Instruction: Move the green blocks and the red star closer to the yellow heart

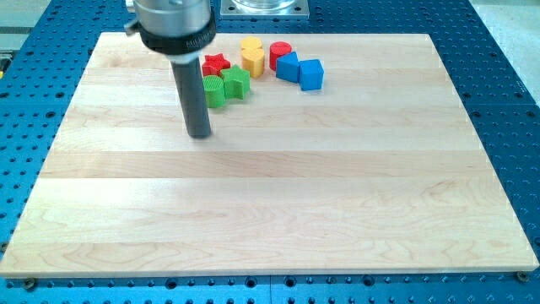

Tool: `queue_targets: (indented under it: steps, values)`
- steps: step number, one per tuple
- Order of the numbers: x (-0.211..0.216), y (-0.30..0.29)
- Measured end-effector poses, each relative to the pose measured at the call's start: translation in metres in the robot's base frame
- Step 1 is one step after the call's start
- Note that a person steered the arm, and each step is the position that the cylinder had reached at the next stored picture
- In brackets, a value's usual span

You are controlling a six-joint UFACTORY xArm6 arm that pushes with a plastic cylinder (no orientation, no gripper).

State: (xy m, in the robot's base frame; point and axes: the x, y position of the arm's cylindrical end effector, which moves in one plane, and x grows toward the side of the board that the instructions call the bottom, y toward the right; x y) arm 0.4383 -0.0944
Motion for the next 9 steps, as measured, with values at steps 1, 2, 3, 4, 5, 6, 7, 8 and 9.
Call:
queue_targets:
  steps: [1,2,3,4,5,6,7,8,9]
  values:
    - [0.006,0.001]
    - [-0.048,0.001]
    - [-0.071,0.001]
    - [-0.071,0.001]
    - [-0.089,0.001]
    - [-0.095,0.0]
    - [-0.095,-0.005]
    - [-0.099,-0.042]
    - [-0.148,-0.045]
